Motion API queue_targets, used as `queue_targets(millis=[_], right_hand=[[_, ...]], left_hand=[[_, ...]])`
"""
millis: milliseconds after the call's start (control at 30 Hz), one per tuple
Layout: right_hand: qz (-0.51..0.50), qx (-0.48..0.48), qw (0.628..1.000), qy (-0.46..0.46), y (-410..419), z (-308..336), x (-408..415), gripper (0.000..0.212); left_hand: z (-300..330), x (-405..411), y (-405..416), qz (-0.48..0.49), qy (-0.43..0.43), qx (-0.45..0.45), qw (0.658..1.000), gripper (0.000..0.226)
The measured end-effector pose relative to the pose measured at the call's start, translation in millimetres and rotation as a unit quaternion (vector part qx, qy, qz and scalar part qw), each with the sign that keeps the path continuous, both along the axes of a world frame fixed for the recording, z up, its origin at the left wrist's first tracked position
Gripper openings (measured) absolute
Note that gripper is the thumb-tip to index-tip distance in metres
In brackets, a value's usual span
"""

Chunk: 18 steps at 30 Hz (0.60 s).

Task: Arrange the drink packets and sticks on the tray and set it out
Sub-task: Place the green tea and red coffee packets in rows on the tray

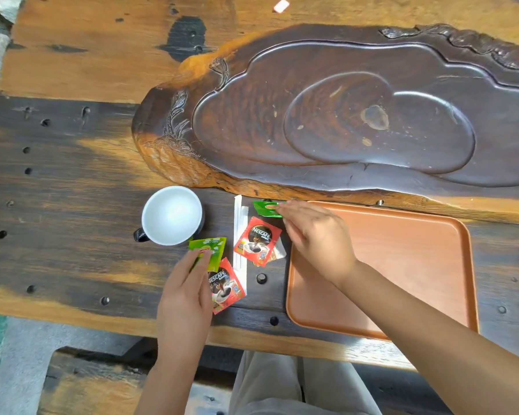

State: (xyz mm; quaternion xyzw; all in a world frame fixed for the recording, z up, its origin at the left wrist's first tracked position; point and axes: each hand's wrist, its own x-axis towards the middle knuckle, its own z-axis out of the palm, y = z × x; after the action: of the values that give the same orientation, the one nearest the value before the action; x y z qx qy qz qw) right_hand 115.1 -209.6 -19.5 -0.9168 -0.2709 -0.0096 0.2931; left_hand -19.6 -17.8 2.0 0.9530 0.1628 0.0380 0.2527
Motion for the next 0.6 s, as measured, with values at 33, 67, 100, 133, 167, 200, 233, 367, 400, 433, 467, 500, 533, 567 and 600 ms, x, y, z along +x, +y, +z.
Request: queue_targets(millis=[33, 67, 100, 133, 167, 200, 233, 367, 400, 433, 467, 500, 533, 567, 600], right_hand=[[-0.008, 0.005, 1.000, -0.010, -10, 6, -1, 0.025], [-0.016, 0.002, 1.000, -0.022, -21, 10, -3, 0.026], [-0.026, -0.005, 0.999, -0.033, -35, 13, -7, 0.026], [-0.036, -0.013, 0.998, -0.041, -49, 14, -13, 0.026], [-0.045, -0.023, 0.998, -0.045, -63, 14, -20, 0.026], [-0.055, -0.033, 0.997, -0.047, -76, 12, -27, 0.026], [-0.066, -0.043, 0.996, -0.051, -89, 10, -34, 0.026], [-0.106, -0.086, 0.988, -0.067, -126, -3, -54, 0.026], [-0.110, -0.094, 0.987, -0.067, -133, -8, -57, 0.025], [-0.112, -0.100, 0.987, -0.063, -138, -12, -59, 0.025], [-0.114, -0.105, 0.986, -0.060, -142, -17, -62, 0.024], [-0.114, -0.110, 0.986, -0.056, -145, -21, -65, 0.024], [-0.113, -0.113, 0.986, -0.056, -145, -24, -67, 0.025], [-0.112, -0.114, 0.985, -0.057, -145, -26, -70, 0.028], [-0.112, -0.110, 0.986, -0.056, -145, -27, -71, 0.032]], left_hand=[[4, -1, -9, 0.006, -0.020, -0.005, 1.000, 0.031], [7, -1, -21, -0.002, -0.036, -0.009, 0.999, 0.034], [7, 1, -33, -0.021, -0.046, -0.009, 0.999, 0.036], [3, 5, -45, -0.047, -0.050, -0.005, 0.998, 0.037], [-2, 11, -57, -0.074, -0.049, -0.001, 0.996, 0.038], [-6, 17, -69, -0.099, -0.040, -0.005, 0.994, 0.038], [-11, 23, -80, -0.119, -0.026, -0.012, 0.992, 0.039], [-25, 44, -112, -0.169, -0.004, -0.017, 0.986, 0.039], [-28, 48, -118, -0.184, -0.002, -0.015, 0.983, 0.039], [-32, 51, -123, -0.199, -0.001, -0.014, 0.980, 0.039], [-37, 53, -128, -0.213, 0.002, -0.014, 0.977, 0.040], [-41, 54, -133, -0.225, 0.008, -0.012, 0.974, 0.040], [-45, 53, -136, -0.234, 0.017, -0.009, 0.972, 0.041], [-48, 52, -138, -0.241, 0.029, -0.004, 0.970, 0.041], [-49, 50, -141, -0.247, 0.041, 0.001, 0.968, 0.043]])
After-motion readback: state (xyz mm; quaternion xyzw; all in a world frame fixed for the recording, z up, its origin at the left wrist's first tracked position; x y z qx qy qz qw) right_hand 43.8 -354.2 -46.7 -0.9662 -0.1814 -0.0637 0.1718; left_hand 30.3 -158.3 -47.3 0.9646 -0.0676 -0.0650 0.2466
